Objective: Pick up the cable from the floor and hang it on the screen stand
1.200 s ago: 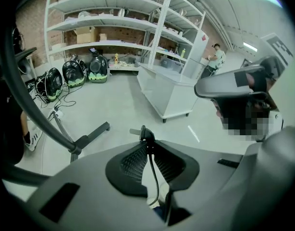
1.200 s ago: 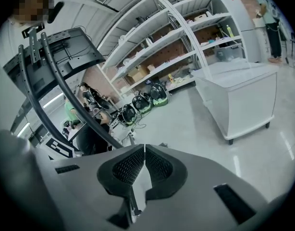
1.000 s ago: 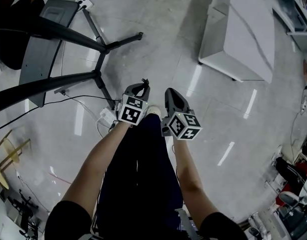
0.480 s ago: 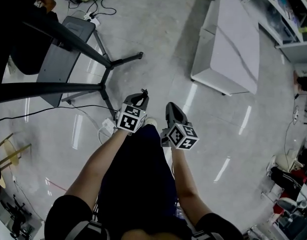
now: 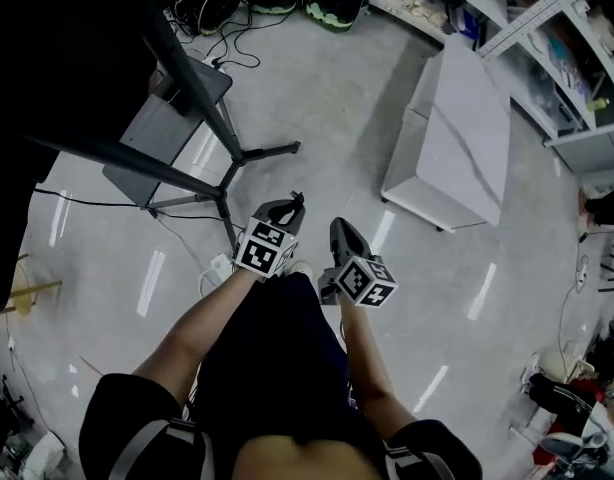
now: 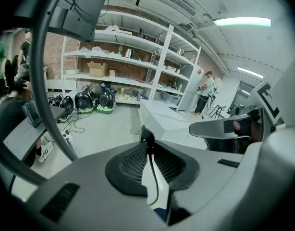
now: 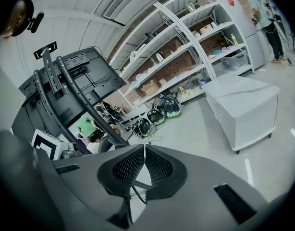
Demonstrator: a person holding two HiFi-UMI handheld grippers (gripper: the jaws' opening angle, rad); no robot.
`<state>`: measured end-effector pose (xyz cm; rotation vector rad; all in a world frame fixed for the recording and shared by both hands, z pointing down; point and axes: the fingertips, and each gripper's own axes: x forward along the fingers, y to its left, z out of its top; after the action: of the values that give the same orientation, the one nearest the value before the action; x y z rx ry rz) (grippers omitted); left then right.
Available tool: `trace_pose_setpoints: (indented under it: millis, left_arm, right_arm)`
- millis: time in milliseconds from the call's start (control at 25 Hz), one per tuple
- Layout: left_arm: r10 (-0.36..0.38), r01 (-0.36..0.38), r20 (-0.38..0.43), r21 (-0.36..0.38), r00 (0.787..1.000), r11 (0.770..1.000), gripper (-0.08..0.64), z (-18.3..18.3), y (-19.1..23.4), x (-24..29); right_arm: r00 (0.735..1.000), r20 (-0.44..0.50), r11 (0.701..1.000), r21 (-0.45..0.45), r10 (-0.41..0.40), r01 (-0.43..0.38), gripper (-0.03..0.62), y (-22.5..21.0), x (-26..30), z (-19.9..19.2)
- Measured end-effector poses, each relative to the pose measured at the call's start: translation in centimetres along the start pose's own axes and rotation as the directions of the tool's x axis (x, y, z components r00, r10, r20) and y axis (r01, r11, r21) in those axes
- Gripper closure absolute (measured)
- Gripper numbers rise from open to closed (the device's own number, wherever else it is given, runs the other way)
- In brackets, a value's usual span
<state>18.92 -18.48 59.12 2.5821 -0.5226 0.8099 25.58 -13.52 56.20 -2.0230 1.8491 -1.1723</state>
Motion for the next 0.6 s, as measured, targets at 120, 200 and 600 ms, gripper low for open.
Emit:
trace_pose_setpoints:
  millis: [120, 200, 600]
  left_arm:
    - [0.014, -0.014, 0.027, -0.02, 1.0, 1.0, 0.511, 0.8, -0.3, -2.4]
    - [0.023, -0.021, 0.048, -0.045, 0.999, 0.999, 0.511, 1.4, -0.4, -3.9]
    - [0.082, -0.067, 0.216, -0.075, 0.973, 0.995, 0.511, 6.8, -0.2, -10.7]
  right_arm:
    - [1.0, 0.0, 0.999, -0.04, 0.03, -0.03, 0.566, 2.6, -0.5, 0.5]
    - [0.998, 0.006, 0.996, -0.067, 0.062, -0.062, 0.566, 4.6, -0.8, 1.2]
    - [0.982, 0.026, 0.964, -0.195, 0.189, -0.18, 0.566, 12.0, -2.1, 5.1]
